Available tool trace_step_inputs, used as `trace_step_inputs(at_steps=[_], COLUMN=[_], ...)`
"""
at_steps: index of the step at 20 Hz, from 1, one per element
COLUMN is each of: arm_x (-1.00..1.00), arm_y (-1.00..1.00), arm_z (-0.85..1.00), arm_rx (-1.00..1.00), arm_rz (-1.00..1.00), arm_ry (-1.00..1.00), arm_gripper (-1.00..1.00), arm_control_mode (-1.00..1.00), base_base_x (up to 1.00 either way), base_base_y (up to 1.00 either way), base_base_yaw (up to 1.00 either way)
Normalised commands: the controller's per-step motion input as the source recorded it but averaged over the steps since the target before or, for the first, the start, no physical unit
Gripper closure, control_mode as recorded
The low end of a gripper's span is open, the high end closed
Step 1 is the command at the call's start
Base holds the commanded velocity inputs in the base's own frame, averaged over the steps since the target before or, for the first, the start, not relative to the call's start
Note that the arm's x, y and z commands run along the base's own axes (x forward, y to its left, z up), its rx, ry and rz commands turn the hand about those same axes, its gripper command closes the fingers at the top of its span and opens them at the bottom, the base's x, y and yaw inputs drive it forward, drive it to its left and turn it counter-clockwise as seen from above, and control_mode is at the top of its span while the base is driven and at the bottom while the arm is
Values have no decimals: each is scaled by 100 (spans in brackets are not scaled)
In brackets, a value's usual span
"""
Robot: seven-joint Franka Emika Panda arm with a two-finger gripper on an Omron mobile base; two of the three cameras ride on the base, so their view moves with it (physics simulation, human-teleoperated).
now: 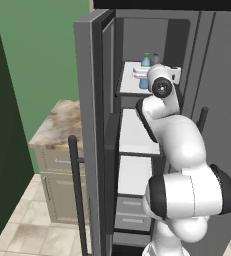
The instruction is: Take the bottled waters from the counter and place them in the freezer to freeze. Close the freezer door after placing the bottles.
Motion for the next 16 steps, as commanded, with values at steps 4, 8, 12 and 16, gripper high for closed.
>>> trace_step_inputs(at_steps=[4,8,12,16], arm_x=[0,0,3,6], arm_y=[0,0,0,0], arm_z=[-11,-13,-12,-11], arm_rx=[0,0,0,0], arm_rz=[0,0,0,0], arm_ry=[0,0,0,0], arm_gripper=[100,100,100,100], arm_control_mode=[-100,-100,-100,-100], base_base_x=[0,0,0,0], base_base_y=[0,0,0,0], base_base_yaw=[0,0,0,0])
